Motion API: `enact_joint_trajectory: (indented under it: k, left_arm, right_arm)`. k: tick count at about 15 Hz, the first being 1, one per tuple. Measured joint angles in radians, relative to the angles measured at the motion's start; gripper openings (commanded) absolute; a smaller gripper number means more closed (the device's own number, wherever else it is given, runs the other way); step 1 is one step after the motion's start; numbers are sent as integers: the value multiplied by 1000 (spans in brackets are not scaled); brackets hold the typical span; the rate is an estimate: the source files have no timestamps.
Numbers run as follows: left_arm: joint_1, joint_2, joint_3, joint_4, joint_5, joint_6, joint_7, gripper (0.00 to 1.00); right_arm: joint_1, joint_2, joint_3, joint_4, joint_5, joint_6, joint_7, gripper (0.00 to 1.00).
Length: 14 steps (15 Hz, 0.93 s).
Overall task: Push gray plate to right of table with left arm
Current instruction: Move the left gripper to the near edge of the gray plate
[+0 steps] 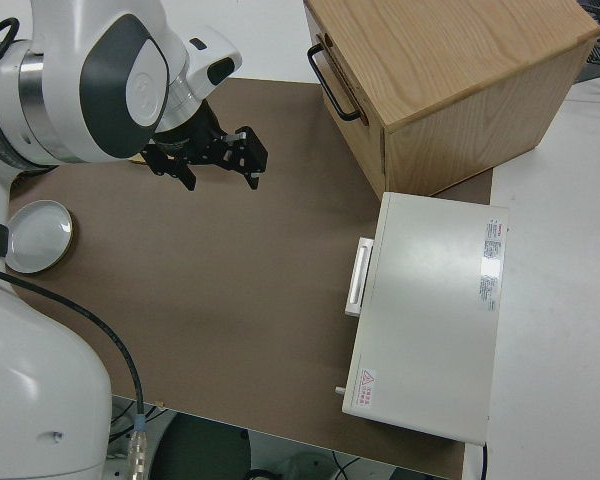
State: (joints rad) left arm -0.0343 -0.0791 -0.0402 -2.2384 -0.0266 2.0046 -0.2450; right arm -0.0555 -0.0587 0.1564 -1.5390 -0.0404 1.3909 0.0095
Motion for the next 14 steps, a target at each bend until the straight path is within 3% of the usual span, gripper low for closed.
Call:
enact_joint_trajectory:
  k: [10,14]
  left_arm:
    - [-1,109,-3,-34,0,125,5,887]
    - [-2,137,-6,-38,1,137,72,849]
  right_arm:
    - [0,0,0,0,0,0,0,996]
    - [0,0,0,0,0,0,0,996]
